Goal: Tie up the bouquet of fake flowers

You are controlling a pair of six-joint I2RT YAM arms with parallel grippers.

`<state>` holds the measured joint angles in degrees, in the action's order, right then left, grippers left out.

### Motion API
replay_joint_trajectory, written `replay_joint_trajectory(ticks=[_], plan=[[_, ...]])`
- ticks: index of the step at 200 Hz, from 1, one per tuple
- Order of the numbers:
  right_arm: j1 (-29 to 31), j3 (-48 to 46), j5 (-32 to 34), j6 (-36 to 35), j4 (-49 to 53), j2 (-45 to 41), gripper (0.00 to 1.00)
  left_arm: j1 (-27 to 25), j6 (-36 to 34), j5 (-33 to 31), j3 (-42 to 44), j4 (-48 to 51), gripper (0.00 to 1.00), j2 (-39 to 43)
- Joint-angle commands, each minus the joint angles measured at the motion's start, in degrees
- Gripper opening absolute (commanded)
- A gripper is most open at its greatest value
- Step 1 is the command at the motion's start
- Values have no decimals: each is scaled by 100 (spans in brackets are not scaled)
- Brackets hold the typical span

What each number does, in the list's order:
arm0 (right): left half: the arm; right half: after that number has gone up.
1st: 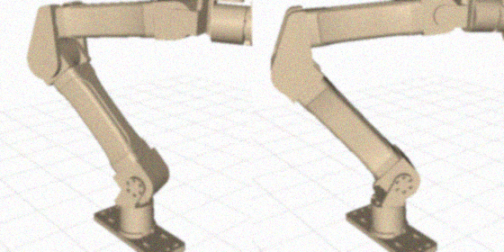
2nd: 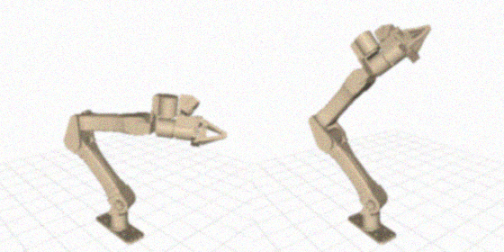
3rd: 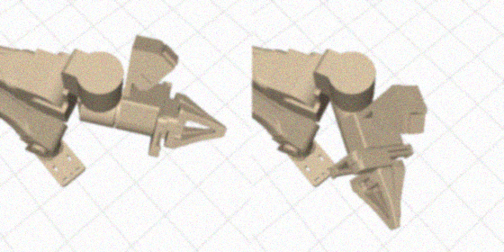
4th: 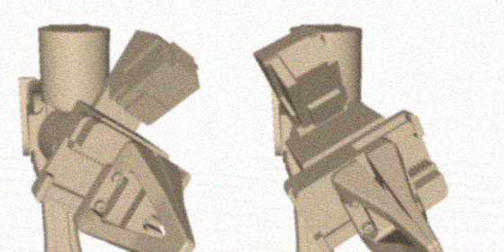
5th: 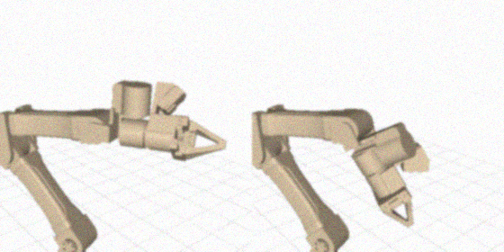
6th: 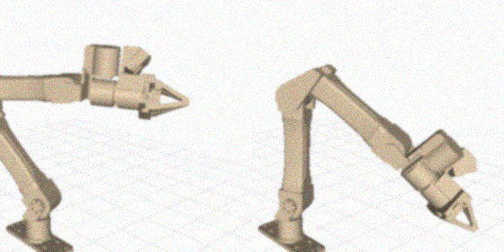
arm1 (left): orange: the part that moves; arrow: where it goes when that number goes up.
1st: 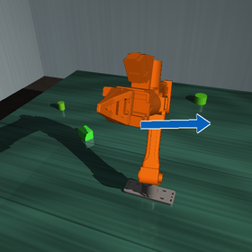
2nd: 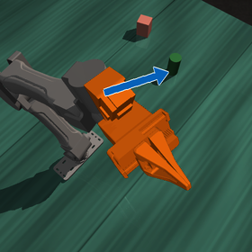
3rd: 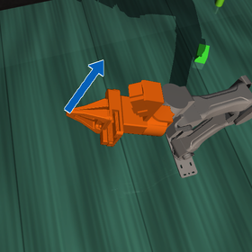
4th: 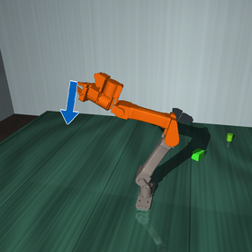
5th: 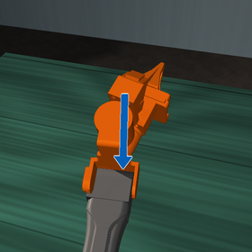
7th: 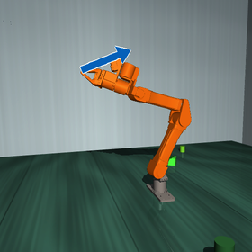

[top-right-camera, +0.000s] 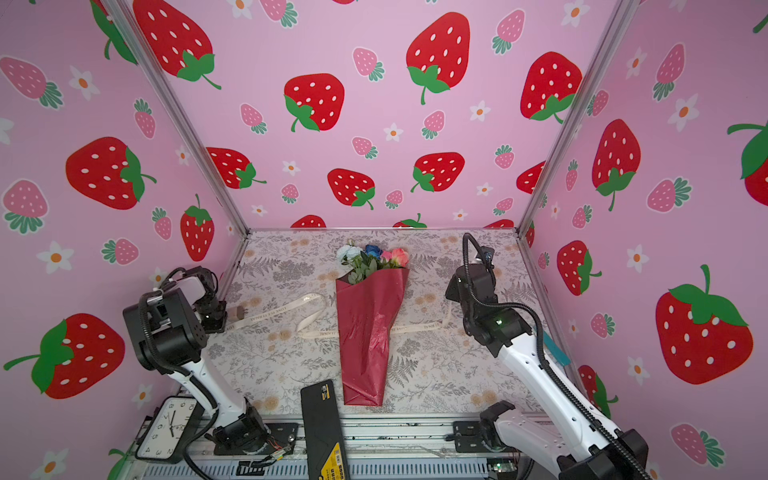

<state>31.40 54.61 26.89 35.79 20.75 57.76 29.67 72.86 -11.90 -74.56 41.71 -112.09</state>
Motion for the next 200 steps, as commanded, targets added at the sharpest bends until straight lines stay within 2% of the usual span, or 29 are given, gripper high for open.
replay_joint_trajectory(ticks=[1, 43, 92, 118, 158, 200], plan=[[-30, -56, 172, 78, 34, 5, 0, 58, 68, 469, 299, 99, 0, -201], [-28, -73, 134, 26, 35, 78, 0, 23, -207, 515, 705, 52, 0, 834], [-28, 120, 320, -246, 121, 10, 0, -146, -474, 498, 1807, -154, 0, 3207], [-37, 588, 920, -453, 452, 27, 0, -297, -726, 460, 2099, -127, 0, 4361], [-94, 1233, 1933, -950, 590, 9, 0, -424, -1510, 653, 1540, -103, 0, 5516], [-497, 1784, 2429, -1465, 456, 126, 0, -606, -2321, 1198, 336, 57, 0, 5438]])
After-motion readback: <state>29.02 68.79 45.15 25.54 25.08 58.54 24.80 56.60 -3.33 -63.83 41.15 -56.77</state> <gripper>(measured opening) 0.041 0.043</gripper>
